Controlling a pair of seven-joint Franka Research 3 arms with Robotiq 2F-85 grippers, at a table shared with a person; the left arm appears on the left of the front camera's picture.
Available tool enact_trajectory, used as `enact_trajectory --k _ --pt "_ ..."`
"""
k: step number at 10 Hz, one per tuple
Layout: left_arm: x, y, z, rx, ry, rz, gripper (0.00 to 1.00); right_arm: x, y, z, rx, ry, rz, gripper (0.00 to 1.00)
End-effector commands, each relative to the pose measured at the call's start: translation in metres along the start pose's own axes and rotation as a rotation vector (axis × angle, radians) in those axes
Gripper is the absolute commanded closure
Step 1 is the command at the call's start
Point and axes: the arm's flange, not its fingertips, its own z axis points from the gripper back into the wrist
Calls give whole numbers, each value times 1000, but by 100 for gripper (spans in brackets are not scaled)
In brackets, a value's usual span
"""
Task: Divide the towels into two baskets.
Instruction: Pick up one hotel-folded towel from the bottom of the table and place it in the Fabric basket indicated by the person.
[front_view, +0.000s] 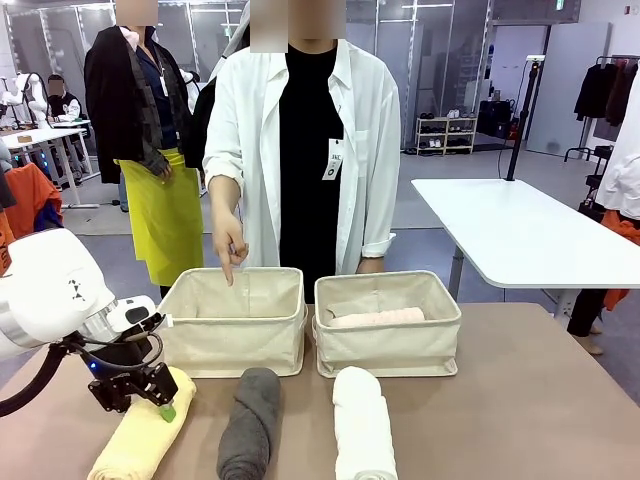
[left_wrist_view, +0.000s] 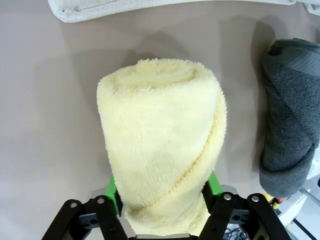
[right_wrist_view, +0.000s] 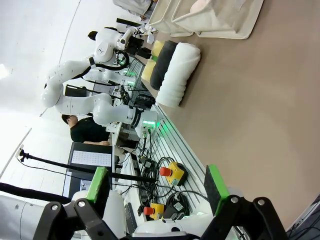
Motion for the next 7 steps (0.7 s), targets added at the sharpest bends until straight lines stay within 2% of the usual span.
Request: enact_trajectory --k 1,5,6,7 --pt "-113 2 -31 -7 -12 -14 48 -4 2 0 -8 6 15 4" --pt "-115 5 -16 -10 -43 -2 88 -4 2 0 -8 6 15 4" --pt "-120 6 -1 16 -65 -21 94 -4 2 0 -8 6 15 4" --pt "-126 3 25 2 -89 -55 94 -4 2 0 -8 6 15 4"
